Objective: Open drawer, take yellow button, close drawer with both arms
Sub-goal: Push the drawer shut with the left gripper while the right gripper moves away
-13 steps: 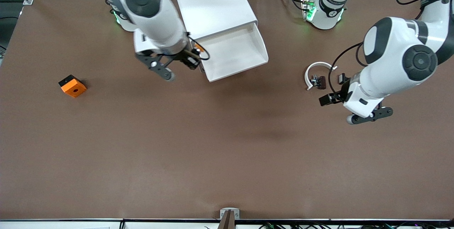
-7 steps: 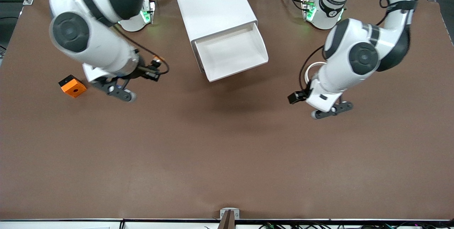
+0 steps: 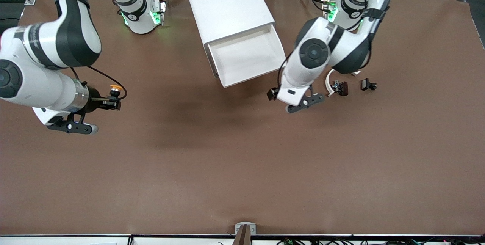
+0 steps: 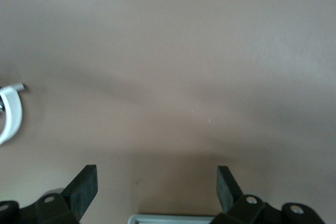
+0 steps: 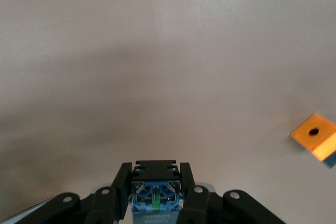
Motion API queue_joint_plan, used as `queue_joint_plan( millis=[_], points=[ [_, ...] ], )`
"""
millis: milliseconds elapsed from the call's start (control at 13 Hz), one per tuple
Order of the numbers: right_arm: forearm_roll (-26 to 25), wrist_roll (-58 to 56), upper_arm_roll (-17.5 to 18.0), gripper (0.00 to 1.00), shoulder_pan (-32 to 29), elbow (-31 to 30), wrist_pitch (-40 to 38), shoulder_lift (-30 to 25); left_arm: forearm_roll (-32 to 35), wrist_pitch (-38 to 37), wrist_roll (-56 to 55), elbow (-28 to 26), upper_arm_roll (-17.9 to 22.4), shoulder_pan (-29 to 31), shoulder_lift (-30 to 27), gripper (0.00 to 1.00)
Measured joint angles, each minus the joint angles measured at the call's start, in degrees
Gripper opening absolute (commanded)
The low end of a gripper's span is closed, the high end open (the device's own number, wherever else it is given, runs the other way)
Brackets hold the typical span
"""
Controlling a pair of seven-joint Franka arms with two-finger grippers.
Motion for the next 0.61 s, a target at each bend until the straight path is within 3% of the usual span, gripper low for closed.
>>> queue_joint_plan(
  millis=[383,613],
  points=[
    [-1.62,-9.23,-0.01,0.14,-5.26,-8.60,11.88,0.58,0.00,-0.21,-6.06,-0.16,-0.32,-7.05,1.49,1.00],
    [-4.31,-12.61,-0.01,0.14,-8.03,-10.59,15.89,2.73,-0.13,-1.60,-7.09,-0.17,-2.42,-7.49,1.47,1.00]
  ],
)
